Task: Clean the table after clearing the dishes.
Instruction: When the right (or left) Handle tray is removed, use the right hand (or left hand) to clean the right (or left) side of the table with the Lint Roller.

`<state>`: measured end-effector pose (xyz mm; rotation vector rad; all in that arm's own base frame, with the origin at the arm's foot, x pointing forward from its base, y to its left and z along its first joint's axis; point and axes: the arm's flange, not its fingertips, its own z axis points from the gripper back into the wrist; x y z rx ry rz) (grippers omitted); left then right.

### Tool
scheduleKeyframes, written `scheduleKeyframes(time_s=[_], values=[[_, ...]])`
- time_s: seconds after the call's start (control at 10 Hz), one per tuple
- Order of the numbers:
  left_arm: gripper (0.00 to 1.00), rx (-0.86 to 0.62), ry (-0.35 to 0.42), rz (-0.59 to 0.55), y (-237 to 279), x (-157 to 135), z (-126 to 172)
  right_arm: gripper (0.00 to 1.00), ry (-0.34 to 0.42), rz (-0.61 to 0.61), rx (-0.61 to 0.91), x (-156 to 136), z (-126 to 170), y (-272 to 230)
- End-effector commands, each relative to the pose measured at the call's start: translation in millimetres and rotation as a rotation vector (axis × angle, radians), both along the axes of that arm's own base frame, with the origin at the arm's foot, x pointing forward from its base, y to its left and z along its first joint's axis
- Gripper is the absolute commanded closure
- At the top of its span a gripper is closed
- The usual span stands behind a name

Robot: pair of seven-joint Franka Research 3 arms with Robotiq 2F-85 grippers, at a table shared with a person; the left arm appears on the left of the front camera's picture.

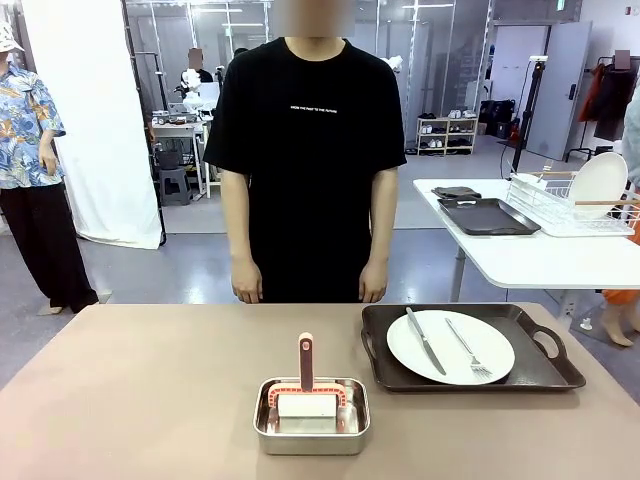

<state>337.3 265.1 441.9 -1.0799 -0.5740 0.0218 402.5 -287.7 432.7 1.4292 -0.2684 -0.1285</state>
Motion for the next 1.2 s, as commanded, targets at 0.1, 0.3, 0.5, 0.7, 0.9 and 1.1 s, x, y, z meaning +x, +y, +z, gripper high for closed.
scheduleKeyframes(time_s=[0.1, 0.3, 0.5, 0.7, 0.9, 1.1], values=[[0.00, 0.001, 0.051, -0.003, 4.6, 9.5, 7.0, 0.00, -0.006, 0.001, 0.000, -1.5, 3.5, 0.6], [0.00, -0.003, 0.017, 0.011, 5.0, -0.8, -5.9, 0.00, -0.006, 0.001, 0.000, -1.5, 3.5, 0.6], [0.00, -0.003, 0.017, 0.011, 5.0, -0.8, -5.9, 0.00, -0.006, 0.001, 0.000, -1.5, 3.5, 0.6], [0.00, -0.003, 0.017, 0.011, 5.0, -0.8, -5.9, 0.00, -0.006, 0.001, 0.000, -1.5, 3.5, 0.6], [0.00, -0.003, 0.017, 0.011, 5.0, -0.8, -5.9, 0.00, -0.006, 0.001, 0.000, -1.5, 3.5, 0.6], [0.00, -0.003, 0.017, 0.011, 5.0, -0.8, -5.9, 0.00, -0.006, 0.001, 0.000, -1.5, 3.5, 0.6]])
